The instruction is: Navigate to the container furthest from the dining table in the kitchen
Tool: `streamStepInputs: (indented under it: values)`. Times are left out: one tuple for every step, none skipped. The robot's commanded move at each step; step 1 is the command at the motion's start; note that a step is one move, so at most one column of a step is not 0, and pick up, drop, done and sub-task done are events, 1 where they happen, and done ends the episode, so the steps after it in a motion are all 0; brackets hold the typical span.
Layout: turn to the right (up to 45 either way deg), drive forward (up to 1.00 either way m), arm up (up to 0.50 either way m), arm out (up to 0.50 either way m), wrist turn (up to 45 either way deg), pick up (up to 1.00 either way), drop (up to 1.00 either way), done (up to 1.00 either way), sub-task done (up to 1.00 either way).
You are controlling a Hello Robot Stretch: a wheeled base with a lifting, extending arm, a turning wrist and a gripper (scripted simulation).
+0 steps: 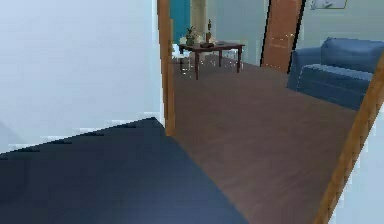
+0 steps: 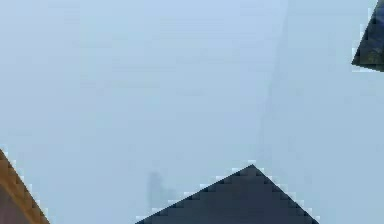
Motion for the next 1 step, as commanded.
streamStepInputs:
  values:
    - [3.0,0.00,0.00,0.00,0.0,0.00,0.00,0.00,0.00]
